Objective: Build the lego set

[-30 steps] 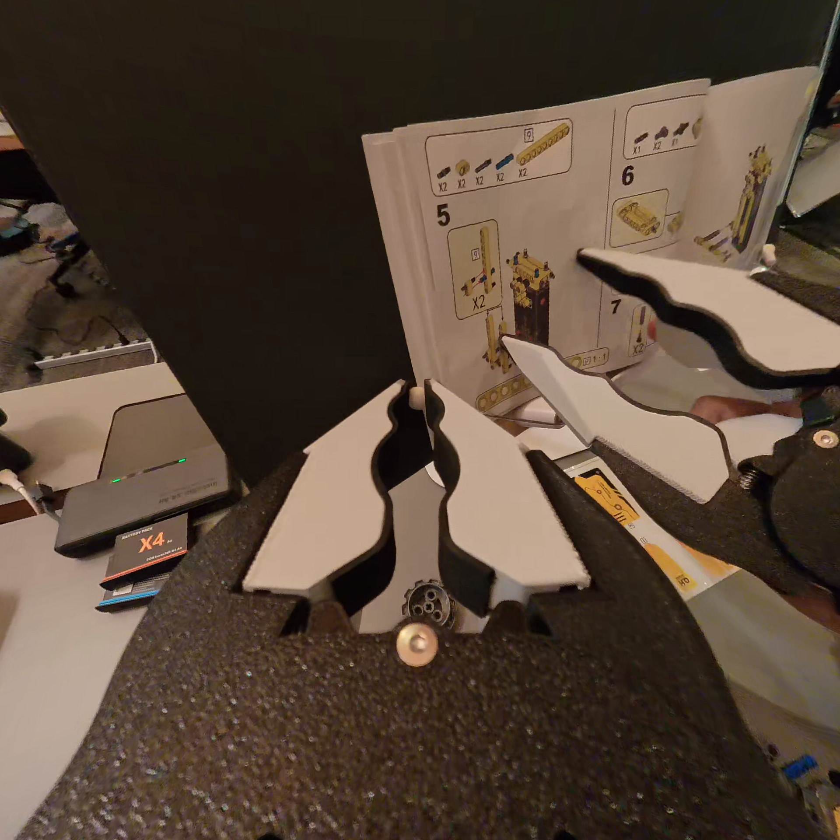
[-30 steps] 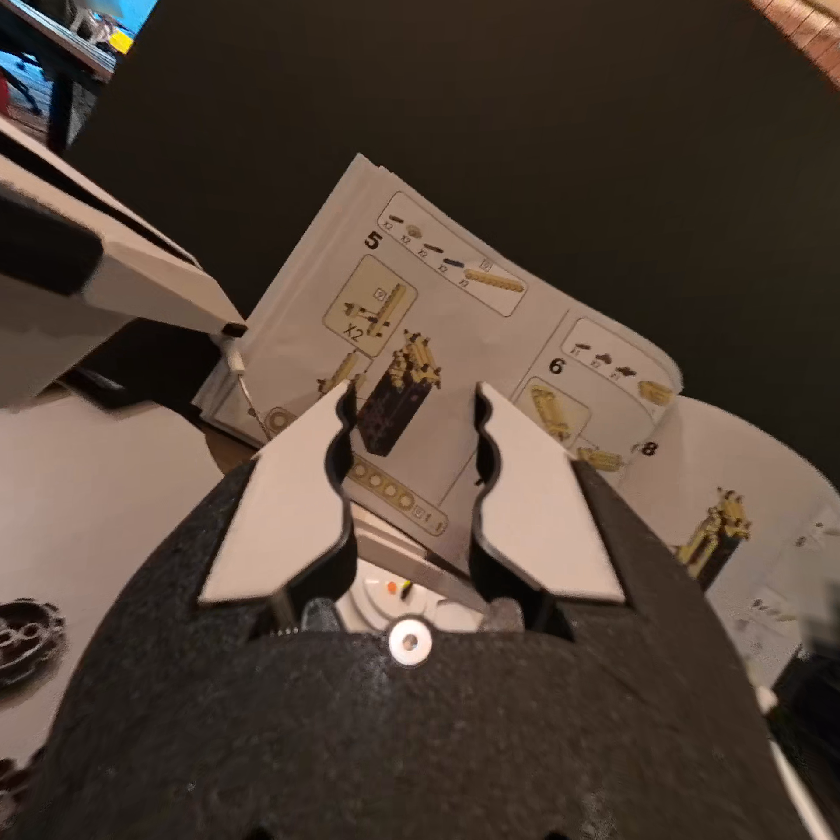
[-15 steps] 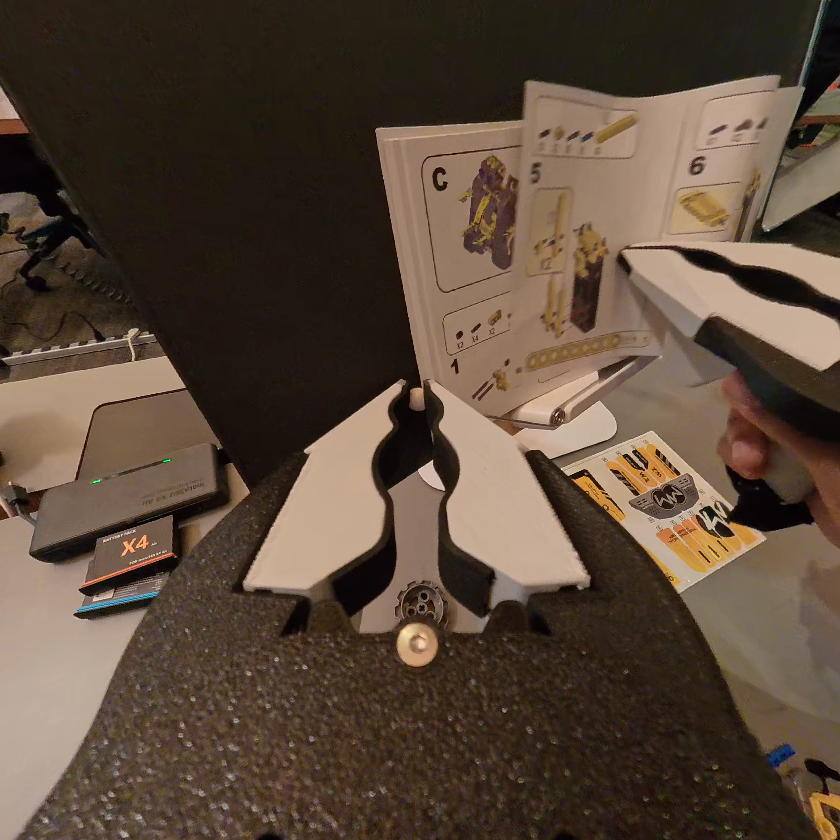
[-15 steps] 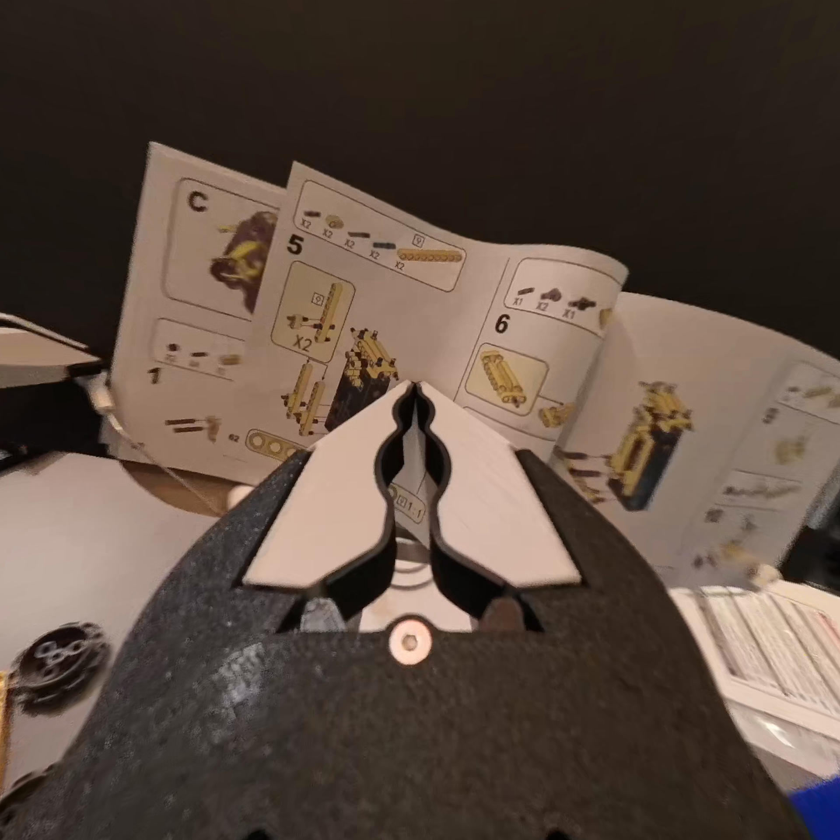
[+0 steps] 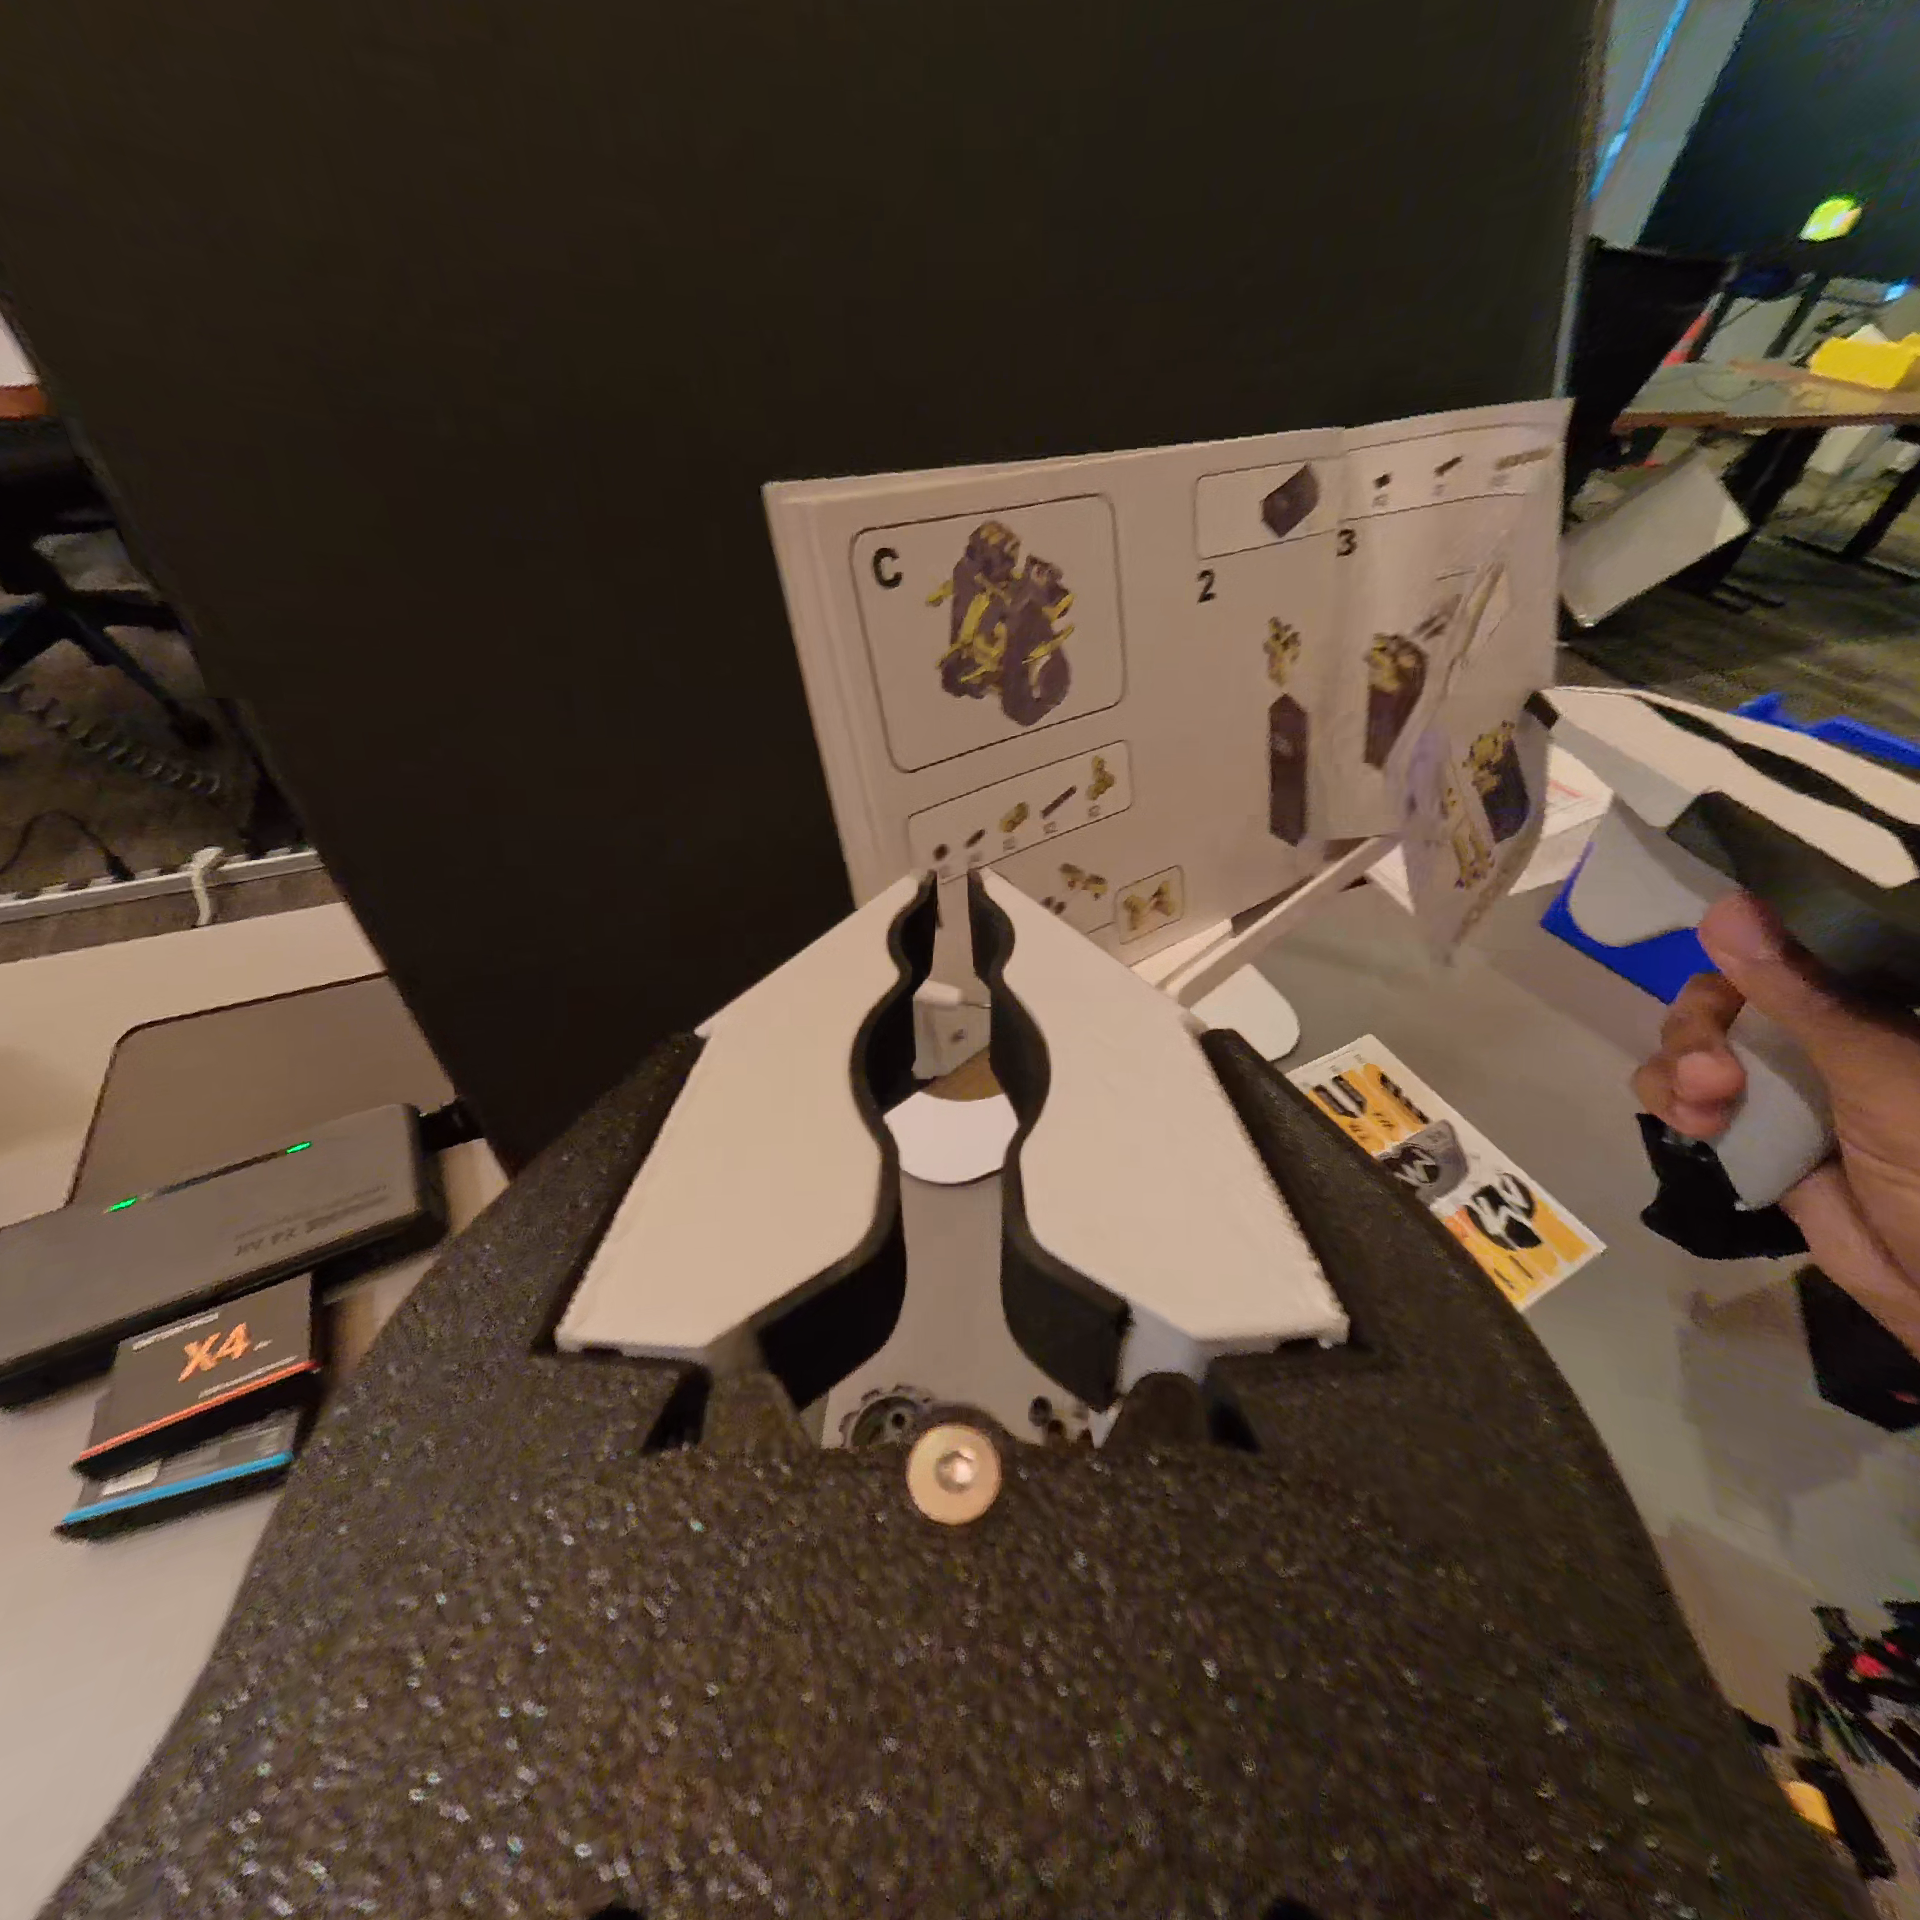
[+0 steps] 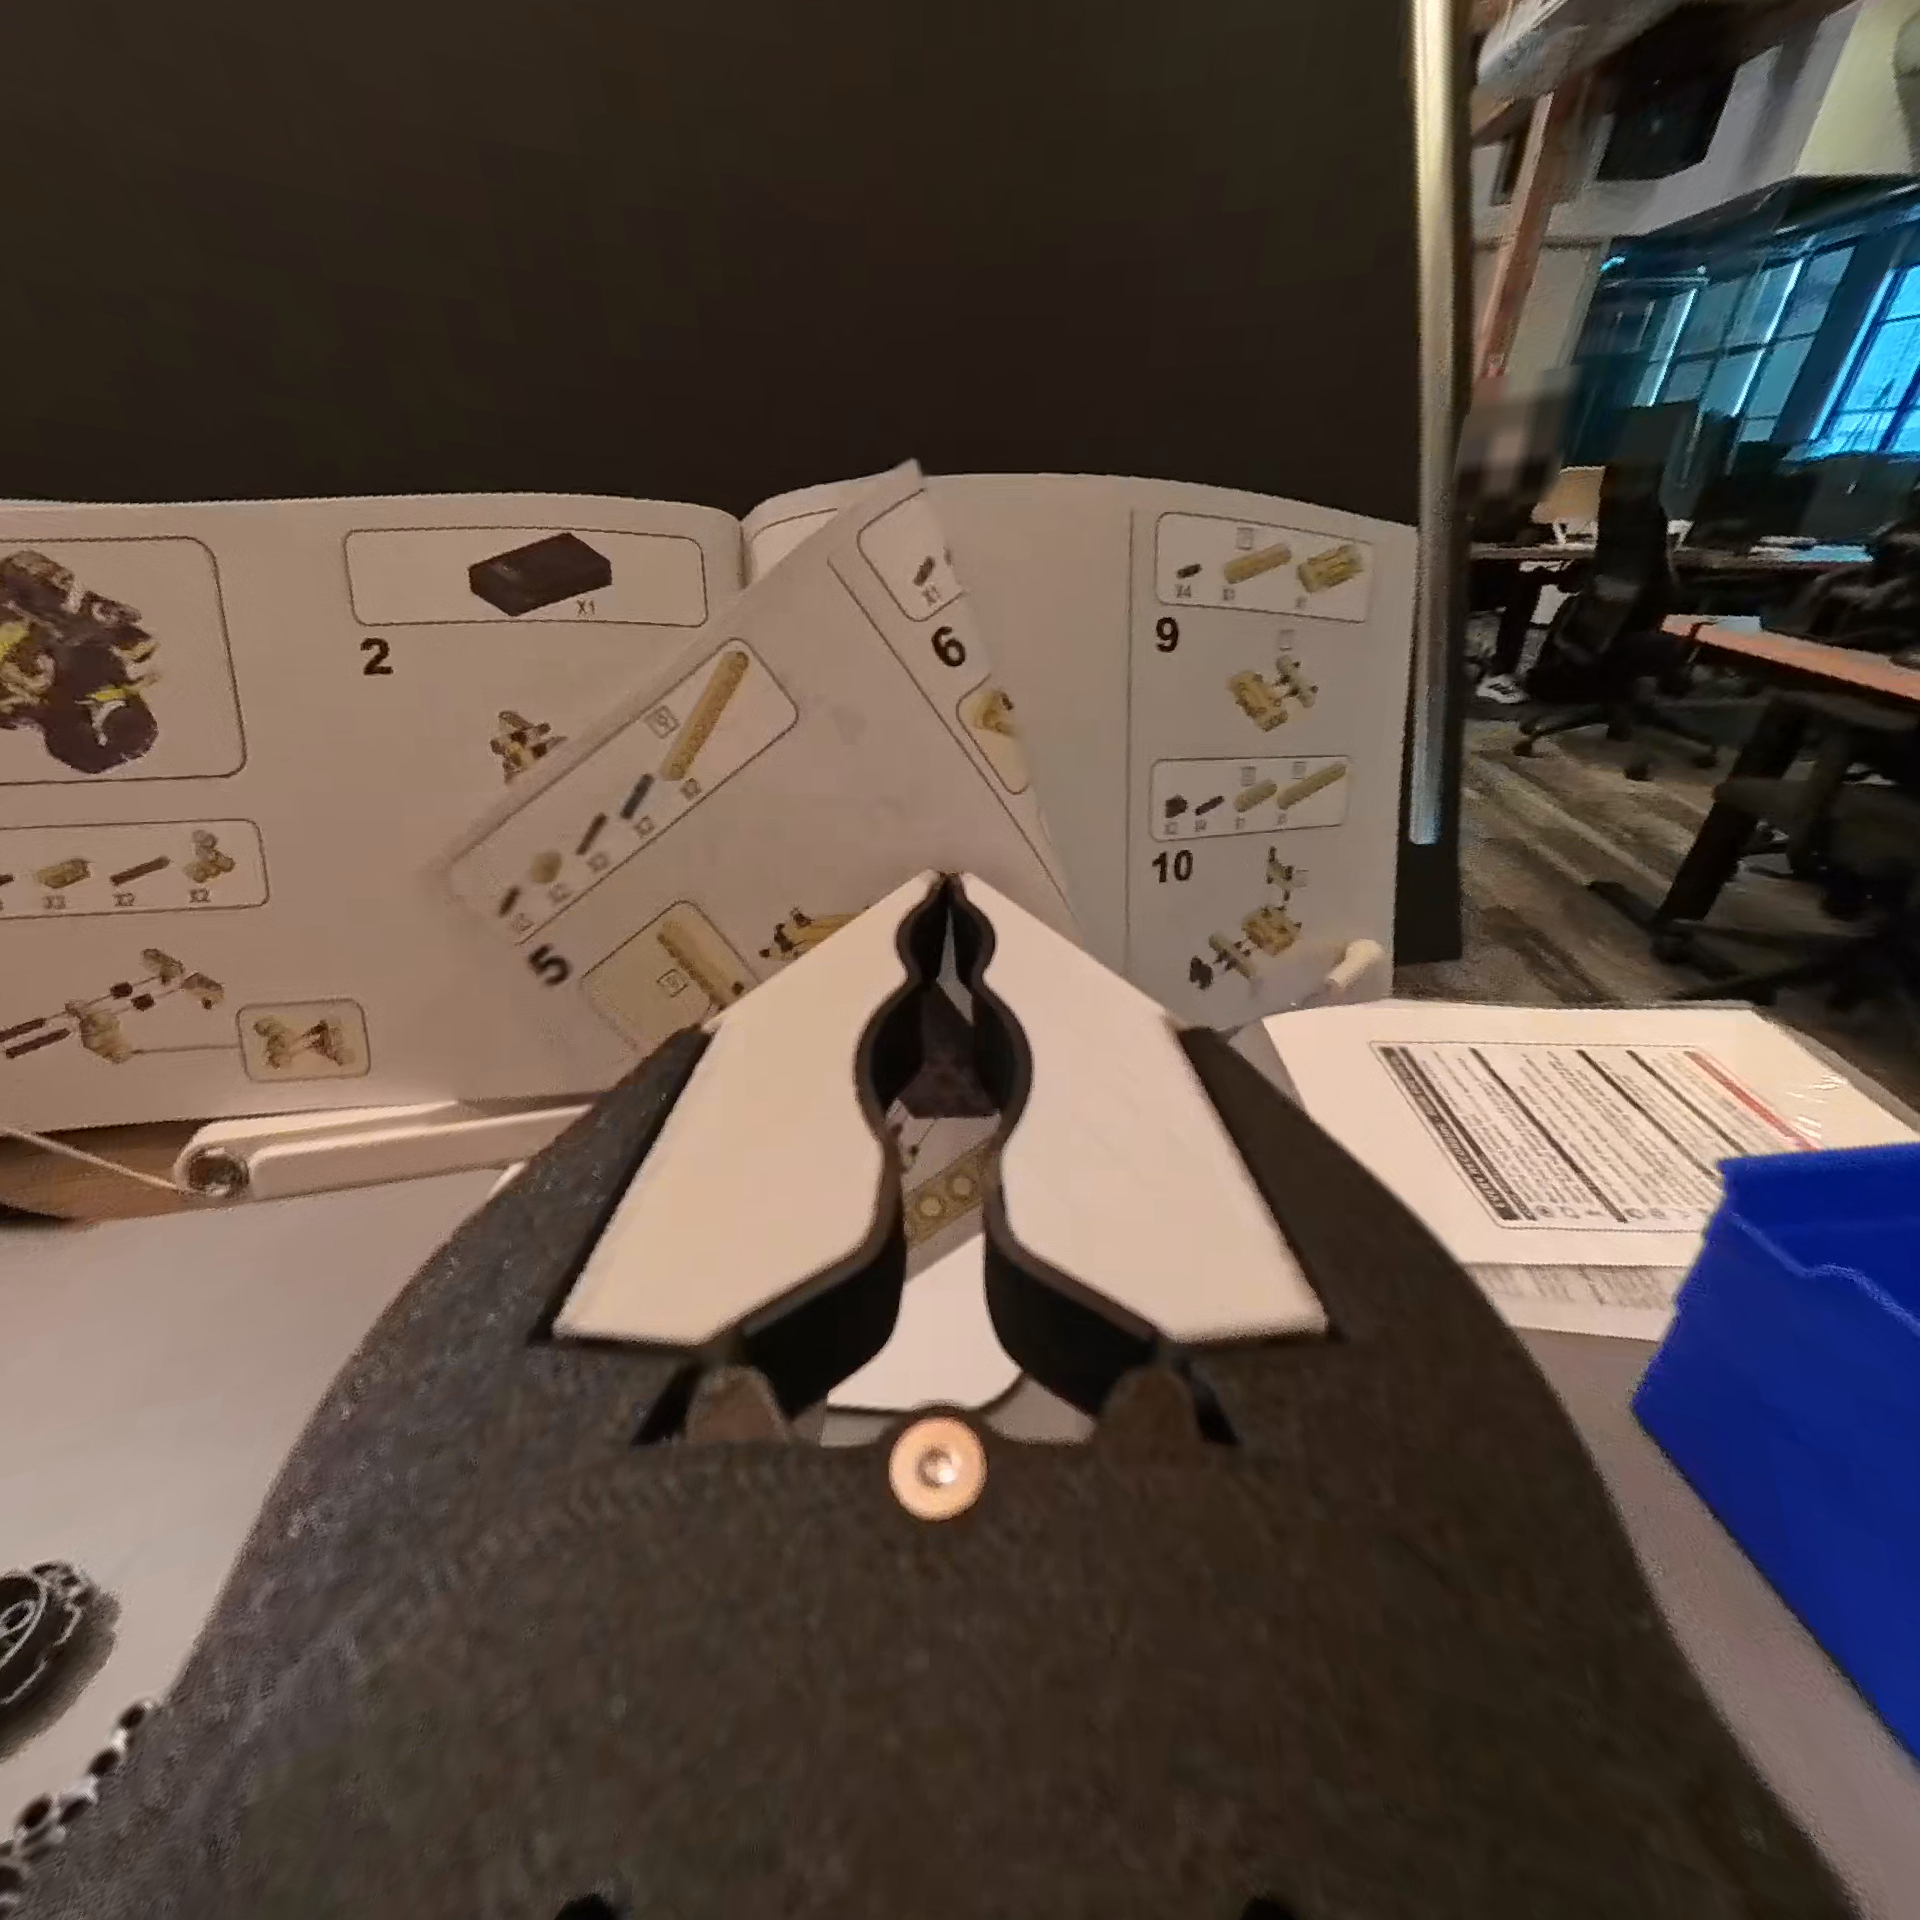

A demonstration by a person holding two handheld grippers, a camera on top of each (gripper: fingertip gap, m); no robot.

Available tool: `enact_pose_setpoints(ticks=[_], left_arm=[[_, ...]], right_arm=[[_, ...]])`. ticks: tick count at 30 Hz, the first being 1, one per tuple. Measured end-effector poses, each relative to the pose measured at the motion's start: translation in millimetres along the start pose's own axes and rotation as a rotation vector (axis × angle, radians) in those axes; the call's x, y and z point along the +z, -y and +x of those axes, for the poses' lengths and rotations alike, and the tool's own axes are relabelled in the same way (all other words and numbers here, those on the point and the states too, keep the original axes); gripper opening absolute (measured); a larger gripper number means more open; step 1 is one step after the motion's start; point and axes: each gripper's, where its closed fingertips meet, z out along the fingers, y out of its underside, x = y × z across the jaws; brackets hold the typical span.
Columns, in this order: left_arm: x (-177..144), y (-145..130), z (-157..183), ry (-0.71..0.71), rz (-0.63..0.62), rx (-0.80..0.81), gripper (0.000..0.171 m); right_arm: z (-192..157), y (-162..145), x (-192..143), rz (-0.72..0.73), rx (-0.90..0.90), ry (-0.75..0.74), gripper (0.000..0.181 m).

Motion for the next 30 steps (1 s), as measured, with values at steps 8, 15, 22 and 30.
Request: enact_pose_setpoints(ticks=[8,15,22,30], left_arm=[[9.4,-11.3,32.2,-0.151,-0.043,-0.071,0.006],[8.2,-9.8,37.2,-0.176,-0.040,-0.079,0.006],[1.3,-2.1,56.0,-0.222,-0.028,-0.063,0.006],[14.3,-21.9,128.5,-0.366,-0.080,-0.026,0.008]], right_arm=[[11.7,21.5,-20.5,0.051,-0.050,-0.015,0.001],[28.2,47.3,-29.7,0.073,0.071,0.020,0.003],[18.1,79.3,-53.4,0.111,0.241,0.188,0.015],[-19.2,134.3,-104.4,0.194,-0.039,0.339,0.037]])
